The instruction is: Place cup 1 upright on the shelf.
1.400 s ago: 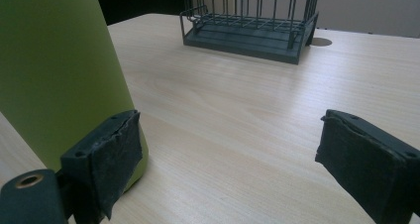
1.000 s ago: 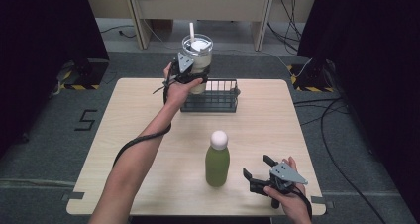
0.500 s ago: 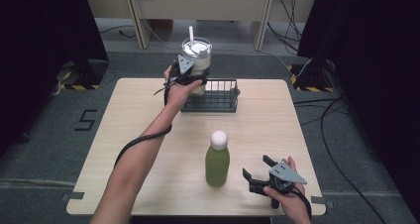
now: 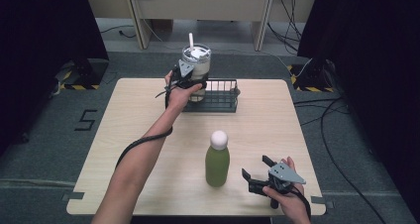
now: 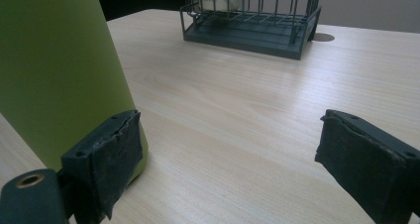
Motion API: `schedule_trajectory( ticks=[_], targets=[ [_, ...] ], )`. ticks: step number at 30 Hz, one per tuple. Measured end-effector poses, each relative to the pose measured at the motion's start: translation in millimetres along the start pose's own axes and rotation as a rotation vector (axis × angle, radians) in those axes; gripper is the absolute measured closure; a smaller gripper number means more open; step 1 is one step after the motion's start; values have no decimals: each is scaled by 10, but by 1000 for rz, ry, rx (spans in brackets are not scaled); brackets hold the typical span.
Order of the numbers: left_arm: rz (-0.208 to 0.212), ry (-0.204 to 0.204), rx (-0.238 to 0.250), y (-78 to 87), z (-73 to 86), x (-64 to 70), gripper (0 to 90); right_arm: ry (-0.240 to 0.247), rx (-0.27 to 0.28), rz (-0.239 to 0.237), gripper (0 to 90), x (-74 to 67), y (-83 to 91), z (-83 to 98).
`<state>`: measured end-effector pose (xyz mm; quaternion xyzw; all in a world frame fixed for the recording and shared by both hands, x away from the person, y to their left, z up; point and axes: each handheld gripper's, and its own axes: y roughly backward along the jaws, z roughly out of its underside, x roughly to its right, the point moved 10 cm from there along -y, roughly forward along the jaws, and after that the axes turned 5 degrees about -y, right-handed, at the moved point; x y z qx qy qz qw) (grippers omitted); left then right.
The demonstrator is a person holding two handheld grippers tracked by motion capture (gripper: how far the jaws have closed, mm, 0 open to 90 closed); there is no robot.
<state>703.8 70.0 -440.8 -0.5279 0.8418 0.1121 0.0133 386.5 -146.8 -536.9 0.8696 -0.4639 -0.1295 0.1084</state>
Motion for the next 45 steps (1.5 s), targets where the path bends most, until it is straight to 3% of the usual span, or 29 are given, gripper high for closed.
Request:
schedule_trajectory(
  ticks=[28,45],
  targets=[
    [44,18,-17,38,95,-20,86,5,-9,-10,103,-47,-23,14],
    [50,14,-15,137,68,-8,2,14,-1,-11,86,-53,-12,-11]
  ],
)
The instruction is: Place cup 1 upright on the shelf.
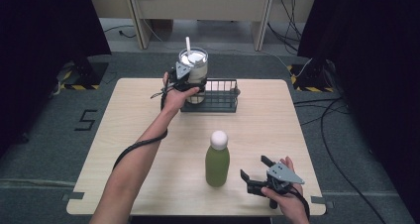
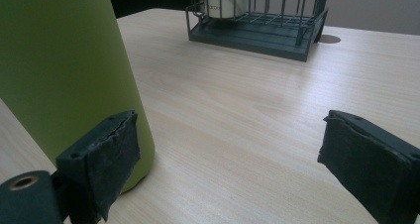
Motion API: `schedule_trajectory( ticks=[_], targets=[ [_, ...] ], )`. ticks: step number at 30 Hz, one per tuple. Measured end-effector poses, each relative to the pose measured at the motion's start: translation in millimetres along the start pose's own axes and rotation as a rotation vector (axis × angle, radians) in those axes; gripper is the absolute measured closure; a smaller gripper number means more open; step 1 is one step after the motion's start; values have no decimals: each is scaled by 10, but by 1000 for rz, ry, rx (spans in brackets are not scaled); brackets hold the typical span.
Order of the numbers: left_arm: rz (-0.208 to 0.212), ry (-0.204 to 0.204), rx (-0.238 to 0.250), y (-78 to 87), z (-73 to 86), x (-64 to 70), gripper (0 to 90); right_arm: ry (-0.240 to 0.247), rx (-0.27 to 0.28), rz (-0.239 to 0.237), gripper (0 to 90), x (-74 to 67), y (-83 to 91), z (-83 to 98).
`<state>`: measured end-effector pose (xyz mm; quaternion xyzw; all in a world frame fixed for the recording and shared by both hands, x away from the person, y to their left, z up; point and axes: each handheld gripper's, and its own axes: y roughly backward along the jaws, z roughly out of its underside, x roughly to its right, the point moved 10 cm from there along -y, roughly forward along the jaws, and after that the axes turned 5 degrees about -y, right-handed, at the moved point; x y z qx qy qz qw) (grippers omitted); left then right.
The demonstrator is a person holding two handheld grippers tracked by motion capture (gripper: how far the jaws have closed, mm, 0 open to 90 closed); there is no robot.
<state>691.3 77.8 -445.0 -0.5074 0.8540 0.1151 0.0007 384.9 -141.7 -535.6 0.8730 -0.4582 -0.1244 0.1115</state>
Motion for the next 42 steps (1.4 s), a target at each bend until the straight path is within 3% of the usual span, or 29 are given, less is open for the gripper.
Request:
schedule_trajectory(
  ticks=[23,36,42],
  targets=[
    [11,-41,14,342,-23,-38,0,7,-1,-8,86,-49,-7,-10],
    [22,-84,14,599,51,35,0,8,0,-11,87,-60,0,-20],
    [29,-82,23,750,80,69,0,11,5,-13,87,-72,16,-29]
  ],
)
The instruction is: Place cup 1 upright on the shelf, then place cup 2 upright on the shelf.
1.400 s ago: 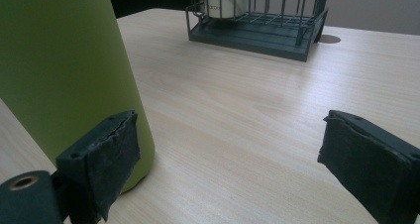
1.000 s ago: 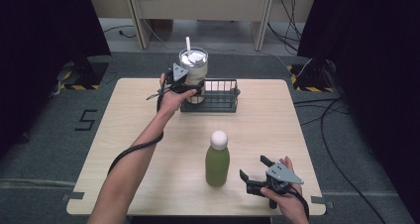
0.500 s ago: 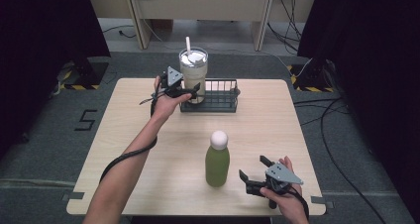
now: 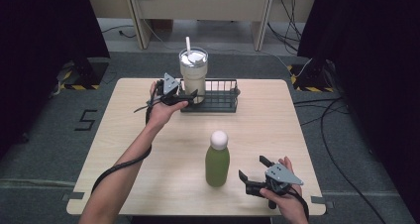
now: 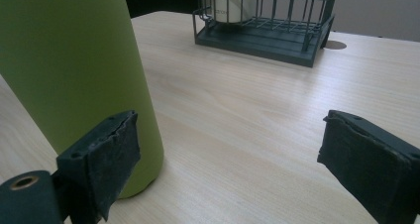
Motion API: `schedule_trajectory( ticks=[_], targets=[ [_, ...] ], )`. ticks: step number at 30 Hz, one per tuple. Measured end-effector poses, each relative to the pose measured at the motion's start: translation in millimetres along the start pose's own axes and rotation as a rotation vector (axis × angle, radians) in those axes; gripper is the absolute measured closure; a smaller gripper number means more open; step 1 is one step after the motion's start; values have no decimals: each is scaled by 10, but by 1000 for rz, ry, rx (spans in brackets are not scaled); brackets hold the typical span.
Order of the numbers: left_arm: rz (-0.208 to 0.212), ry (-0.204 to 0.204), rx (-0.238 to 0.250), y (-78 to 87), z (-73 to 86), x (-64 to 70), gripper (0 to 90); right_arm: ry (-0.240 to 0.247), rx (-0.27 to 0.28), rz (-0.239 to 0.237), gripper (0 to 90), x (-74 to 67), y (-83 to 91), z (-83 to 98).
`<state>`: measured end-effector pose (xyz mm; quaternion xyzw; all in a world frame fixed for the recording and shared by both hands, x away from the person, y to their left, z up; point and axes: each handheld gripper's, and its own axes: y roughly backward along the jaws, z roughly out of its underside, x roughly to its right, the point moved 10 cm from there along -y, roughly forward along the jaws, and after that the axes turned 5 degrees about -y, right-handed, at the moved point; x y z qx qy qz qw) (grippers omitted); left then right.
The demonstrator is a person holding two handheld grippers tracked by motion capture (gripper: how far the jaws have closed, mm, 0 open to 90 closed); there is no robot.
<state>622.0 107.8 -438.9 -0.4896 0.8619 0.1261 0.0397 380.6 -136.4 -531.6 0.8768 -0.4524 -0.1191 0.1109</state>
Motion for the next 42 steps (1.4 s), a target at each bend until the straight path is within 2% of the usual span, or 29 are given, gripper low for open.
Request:
schedule_trajectory(
  ticks=[8,15,22,36,39,42],
  targets=[
    [6,-1,17,179,22,9,0,-5,12,-1,88,-3,31,-31],
    [-8,-3,7,293,54,-38,0,-1,22,7,90,5,67,-52],
    [-10,1,14,405,92,-60,0,3,40,-3,90,-53,97,-117],
    [-12,0,14,532,197,-32,0,29,74,-82,79,-163,179,-208],
    [-14,-2,12,596,219,-38,0,37,84,-118,65,-269,210,-240],
    [-15,0,11,648,244,-40,0,65,90,-142,61,-386,210,-281]
  ],
)
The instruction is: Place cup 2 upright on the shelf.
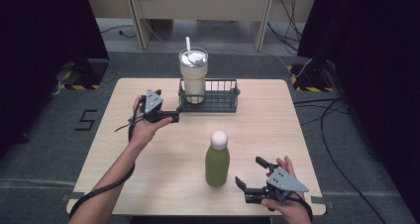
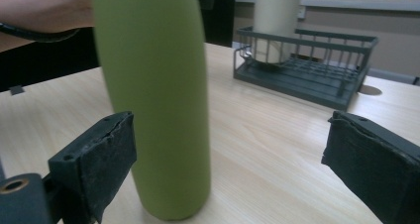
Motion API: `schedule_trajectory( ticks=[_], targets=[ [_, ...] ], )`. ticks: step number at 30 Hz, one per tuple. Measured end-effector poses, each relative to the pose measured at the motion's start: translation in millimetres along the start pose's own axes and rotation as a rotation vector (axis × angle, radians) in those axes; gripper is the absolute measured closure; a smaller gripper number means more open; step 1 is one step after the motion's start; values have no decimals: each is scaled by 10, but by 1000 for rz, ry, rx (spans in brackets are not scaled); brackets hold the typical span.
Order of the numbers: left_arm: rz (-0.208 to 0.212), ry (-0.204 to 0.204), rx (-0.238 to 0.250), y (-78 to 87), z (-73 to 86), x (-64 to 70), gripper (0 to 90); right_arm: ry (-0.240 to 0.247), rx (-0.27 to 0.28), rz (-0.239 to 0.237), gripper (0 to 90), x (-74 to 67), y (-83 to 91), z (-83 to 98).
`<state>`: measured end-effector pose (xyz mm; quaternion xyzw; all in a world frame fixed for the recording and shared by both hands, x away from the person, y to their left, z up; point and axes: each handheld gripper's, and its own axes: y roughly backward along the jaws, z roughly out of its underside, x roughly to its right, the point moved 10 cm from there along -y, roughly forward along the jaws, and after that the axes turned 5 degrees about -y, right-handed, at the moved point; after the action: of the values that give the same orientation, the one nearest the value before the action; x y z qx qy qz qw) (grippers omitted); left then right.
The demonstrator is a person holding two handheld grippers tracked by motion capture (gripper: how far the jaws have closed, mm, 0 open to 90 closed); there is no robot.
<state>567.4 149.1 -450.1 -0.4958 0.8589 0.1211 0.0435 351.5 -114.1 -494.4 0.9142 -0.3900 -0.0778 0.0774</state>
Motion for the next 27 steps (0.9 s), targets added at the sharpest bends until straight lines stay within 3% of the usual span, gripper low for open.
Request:
schedule_trajectory(
  ticks=[11,27],
  targets=[
    [3,-11,9,215,47,22,0,19,10,-43,71,-188,-127,-109],
    [6,-7,19,358,123,74,0,45,-5,-102,83,-374,-467,-189]
  ],
)
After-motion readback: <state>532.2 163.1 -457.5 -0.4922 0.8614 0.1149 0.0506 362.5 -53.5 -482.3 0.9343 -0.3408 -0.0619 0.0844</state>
